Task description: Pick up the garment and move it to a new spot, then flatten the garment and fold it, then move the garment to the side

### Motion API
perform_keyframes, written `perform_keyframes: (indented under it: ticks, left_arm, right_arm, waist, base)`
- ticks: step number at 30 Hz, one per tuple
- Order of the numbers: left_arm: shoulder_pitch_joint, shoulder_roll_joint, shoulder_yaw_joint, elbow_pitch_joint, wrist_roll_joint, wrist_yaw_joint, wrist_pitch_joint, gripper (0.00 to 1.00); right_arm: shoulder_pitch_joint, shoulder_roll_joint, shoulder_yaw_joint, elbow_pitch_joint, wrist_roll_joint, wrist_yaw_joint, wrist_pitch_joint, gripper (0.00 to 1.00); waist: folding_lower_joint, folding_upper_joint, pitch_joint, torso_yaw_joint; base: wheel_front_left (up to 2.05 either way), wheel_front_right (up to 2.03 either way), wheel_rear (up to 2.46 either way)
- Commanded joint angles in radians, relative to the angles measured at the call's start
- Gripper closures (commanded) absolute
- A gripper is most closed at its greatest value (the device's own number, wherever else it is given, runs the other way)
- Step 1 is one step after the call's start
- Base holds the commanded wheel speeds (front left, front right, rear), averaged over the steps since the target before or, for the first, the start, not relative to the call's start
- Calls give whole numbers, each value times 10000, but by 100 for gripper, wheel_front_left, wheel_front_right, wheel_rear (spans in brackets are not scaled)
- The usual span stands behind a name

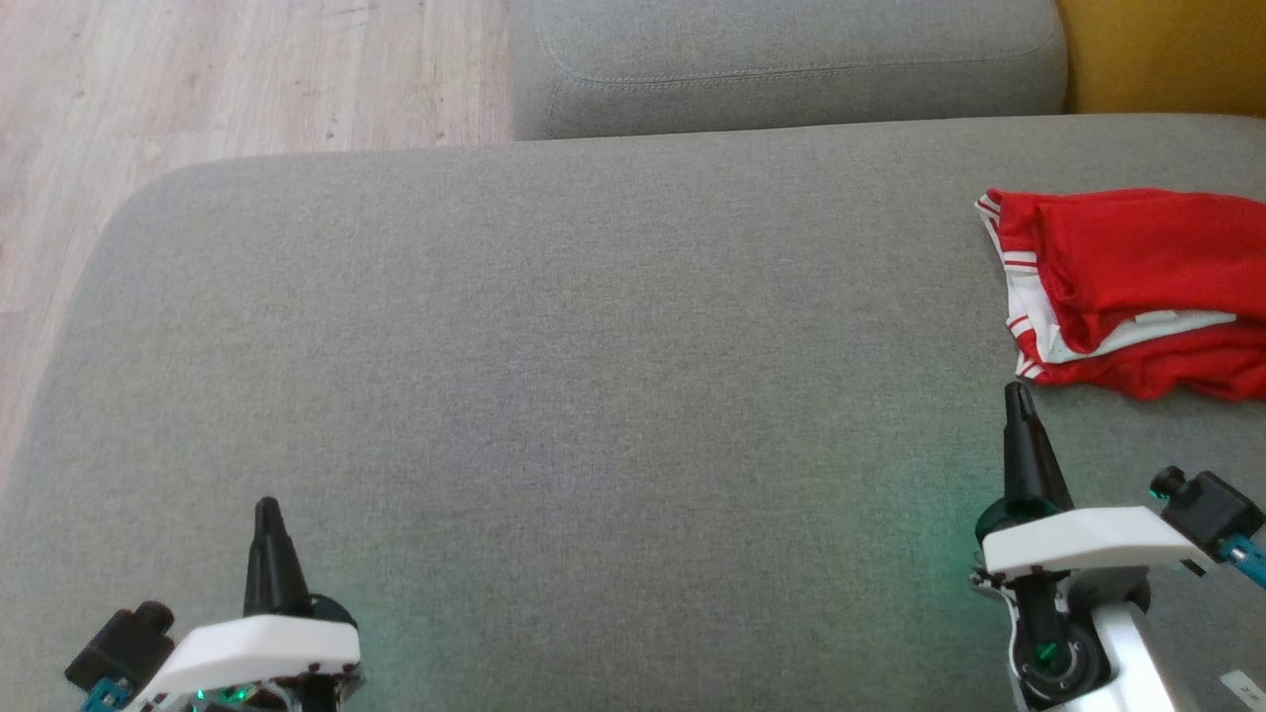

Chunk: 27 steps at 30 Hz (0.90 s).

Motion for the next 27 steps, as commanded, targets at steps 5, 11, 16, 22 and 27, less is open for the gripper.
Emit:
perform_keyframes:
  ticks: [5, 11, 16, 22, 27]
  left_arm:
    - [-616, 33, 362, -258, -625, -127, 193, 100]
    - [-665, 37, 462, -249, -1301, -217, 398, 100]
    - [-693, 40, 519, -244, -1690, -269, 517, 100]
    - [-735, 43, 605, -237, -2272, -347, 694, 100]
    - [-770, 46, 676, -231, -2757, -411, 841, 100]
  right_arm:
    - [-238, -174, -102, -406, 683, -4, 184, 100]
    - [-209, -182, -241, -462, 1404, -5, 376, 100]
    - [-193, -186, -322, -494, 1816, -5, 488, 100]
    - [-168, -190, -446, -541, 2433, -5, 657, 100]
    - [-148, -192, -551, -581, 2946, -6, 800, 100]
  waist:
    - [0, 0, -21, -5]
    - [0, 0, -49, -12]
    - [0, 0, -65, -16]
    - [0, 0, -89, -22]
    - [0, 0, -109, -27]
  base:
    - [0, 0, 0]
    - [0, 0, 0]
    - [0, 0, 0]
    - [0, 0, 0]
    - [0, 0, 0]
